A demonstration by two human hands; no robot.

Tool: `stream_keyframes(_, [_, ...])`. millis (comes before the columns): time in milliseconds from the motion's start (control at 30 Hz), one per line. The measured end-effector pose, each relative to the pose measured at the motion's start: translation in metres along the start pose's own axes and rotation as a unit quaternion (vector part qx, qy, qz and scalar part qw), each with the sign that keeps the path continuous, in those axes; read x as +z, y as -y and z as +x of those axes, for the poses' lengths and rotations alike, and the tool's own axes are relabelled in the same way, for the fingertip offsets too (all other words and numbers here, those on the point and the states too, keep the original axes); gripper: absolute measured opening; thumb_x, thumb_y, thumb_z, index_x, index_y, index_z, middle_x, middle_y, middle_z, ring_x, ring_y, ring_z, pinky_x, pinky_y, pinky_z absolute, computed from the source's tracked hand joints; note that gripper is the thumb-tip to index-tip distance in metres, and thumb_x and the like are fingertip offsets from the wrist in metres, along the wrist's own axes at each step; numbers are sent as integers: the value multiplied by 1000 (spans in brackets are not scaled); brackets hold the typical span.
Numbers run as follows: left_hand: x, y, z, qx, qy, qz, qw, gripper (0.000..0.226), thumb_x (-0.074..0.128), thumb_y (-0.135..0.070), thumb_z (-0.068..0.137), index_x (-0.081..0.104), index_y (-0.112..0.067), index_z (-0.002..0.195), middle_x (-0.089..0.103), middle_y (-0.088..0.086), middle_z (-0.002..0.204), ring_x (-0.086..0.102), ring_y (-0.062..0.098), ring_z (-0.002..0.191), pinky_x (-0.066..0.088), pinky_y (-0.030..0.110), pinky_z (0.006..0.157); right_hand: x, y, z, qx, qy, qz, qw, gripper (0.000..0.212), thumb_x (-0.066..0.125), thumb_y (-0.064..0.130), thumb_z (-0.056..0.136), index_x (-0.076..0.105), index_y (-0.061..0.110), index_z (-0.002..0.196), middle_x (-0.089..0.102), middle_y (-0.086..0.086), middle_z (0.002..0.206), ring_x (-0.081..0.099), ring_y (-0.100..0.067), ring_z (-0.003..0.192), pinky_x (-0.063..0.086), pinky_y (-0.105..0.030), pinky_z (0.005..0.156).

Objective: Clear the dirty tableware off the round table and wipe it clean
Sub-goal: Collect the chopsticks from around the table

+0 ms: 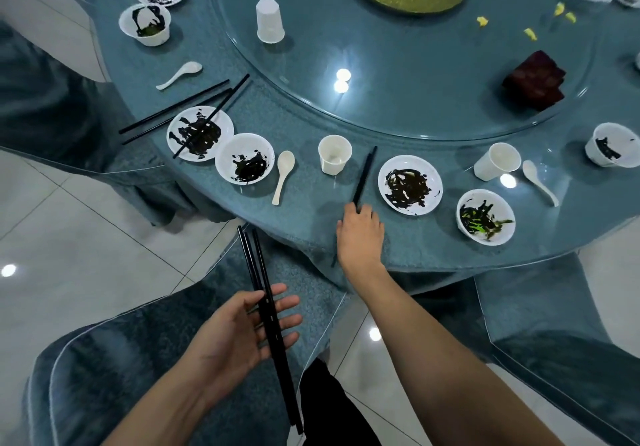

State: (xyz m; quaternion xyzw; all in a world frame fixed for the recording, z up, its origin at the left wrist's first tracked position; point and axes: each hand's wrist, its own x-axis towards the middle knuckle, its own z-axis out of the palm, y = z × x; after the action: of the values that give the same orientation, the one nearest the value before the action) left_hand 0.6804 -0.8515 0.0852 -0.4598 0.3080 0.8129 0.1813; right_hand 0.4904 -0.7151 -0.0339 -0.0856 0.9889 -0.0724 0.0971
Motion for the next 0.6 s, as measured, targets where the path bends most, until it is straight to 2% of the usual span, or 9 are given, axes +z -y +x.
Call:
stream_keyframes(133, [-1, 2, -1, 3, 4, -5, 1000, 51, 55, -28, 84, 63, -6, 129, 71, 17, 123, 71, 31, 98, 61, 44, 83, -2, -10, 1, 63, 4, 66, 996, 24, 50, 4, 95, 54, 10, 118, 62, -17, 112, 60, -36, 104, 47, -44, 87])
stream_keyframes(200, [0, 3, -1, 5, 4, -4, 1000, 51, 55, -28, 83, 64, -6, 129, 71, 17, 123, 71, 31, 98, 61, 44, 83, -4, -16, 1, 101, 9, 100, 990, 19, 55, 10, 95, 56, 7, 114, 66, -17, 108, 63, -37, 103, 49, -43, 85])
stream_keyframes(300, [0, 6, -3, 7, 5, 0, 1000, 52, 55, -28, 84, 63, -6, 130, 71, 17, 123, 71, 31, 99, 61, 44, 84, -6, -21, -2, 146, 38, 123, 981, 22, 61, 21, 95, 62, 5, 110, 68, -18, 109, 65, -37, 103, 53, -43, 88])
stream_keyframes(500, [0, 9, -5, 19, 2, 0, 1000, 55, 55, -29, 82, 61, -6, 132, 70, 16, 125, 70, 31, 100, 60, 44, 84, -9, -25, -17, 141, 49, 72, 986, 30, 52, 22, 96, 62, 0, 114, 67, -17, 114, 65, -35, 105, 47, -39, 89])
stream_keyframes(600, [1, 8, -7, 34, -6, -2, 999, 55, 54, -29, 83, 61, -6, 132, 71, 16, 124, 71, 29, 97, 60, 43, 83, -14, -34, -25, 153, 54, 98, 982, 31, 52, 27, 97, 63, 0, 110, 68, -18, 110, 65, -35, 103, 46, -40, 91])
